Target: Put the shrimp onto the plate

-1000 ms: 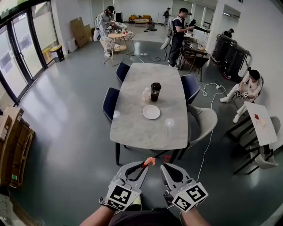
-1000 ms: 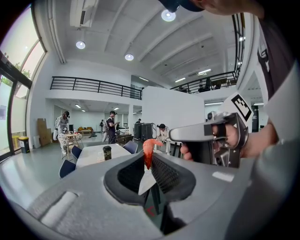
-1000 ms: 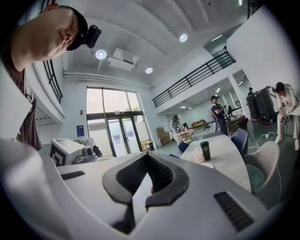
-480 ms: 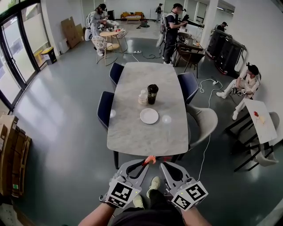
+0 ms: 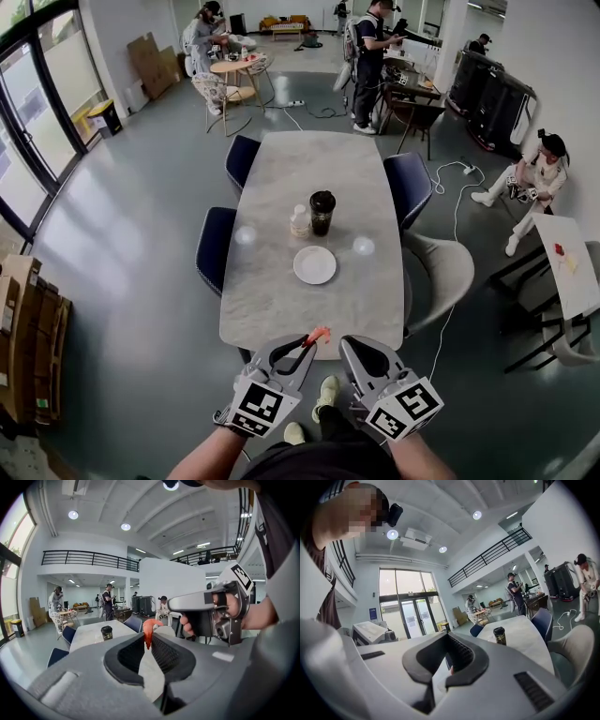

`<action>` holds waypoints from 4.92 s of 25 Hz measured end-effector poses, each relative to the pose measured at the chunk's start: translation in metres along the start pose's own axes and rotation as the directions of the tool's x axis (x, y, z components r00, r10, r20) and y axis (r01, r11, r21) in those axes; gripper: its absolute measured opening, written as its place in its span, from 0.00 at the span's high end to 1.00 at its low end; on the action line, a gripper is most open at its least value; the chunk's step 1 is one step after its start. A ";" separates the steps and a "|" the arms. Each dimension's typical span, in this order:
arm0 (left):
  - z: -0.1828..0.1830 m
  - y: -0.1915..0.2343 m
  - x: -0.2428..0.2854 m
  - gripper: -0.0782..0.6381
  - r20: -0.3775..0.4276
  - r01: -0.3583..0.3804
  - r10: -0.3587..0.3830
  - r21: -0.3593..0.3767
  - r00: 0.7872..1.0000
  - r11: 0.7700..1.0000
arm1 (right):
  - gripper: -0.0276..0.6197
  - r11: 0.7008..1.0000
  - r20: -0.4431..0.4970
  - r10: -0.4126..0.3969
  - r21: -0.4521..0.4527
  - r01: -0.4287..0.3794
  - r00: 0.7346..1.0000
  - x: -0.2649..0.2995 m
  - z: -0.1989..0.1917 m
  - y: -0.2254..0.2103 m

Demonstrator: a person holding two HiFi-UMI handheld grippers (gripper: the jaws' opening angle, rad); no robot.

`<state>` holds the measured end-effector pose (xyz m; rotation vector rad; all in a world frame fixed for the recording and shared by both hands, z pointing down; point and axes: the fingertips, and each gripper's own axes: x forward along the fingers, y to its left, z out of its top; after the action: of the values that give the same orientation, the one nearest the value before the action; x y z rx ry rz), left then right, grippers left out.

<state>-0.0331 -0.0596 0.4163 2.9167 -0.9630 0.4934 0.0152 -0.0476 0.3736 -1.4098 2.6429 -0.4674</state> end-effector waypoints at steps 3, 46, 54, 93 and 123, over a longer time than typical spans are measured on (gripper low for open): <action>0.005 0.014 0.030 0.84 -0.026 -0.012 0.012 0.002 1.000 1.000 | 0.95 1.000 -0.009 0.013 0.016 -0.013 1.000 0.016 0.009 -0.030; -0.203 0.199 0.296 0.84 -0.385 0.108 -0.105 -0.013 0.917 0.994 | 0.95 0.980 -0.166 -0.089 0.164 0.116 0.982 0.217 -0.097 -0.242; -0.234 0.205 0.318 0.84 -0.458 0.130 -0.113 0.007 0.882 0.991 | 0.95 0.977 -0.185 -0.088 0.173 0.120 0.979 0.233 -0.120 -0.254; -0.202 0.203 0.307 0.84 -0.468 0.088 -0.065 0.026 0.881 0.996 | 0.95 0.973 -0.208 -0.124 0.168 0.160 0.970 0.219 -0.100 -0.264; 0.069 0.154 0.177 0.88 0.066 -0.085 0.091 -0.084 0.994 0.993 | 0.95 1.000 -0.107 0.008 -0.027 -0.011 0.994 0.181 0.039 -0.173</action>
<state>0.0305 -0.2945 0.3942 2.8471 -1.0968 0.3490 0.0598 -0.2957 0.4006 -1.4178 2.7489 -0.5212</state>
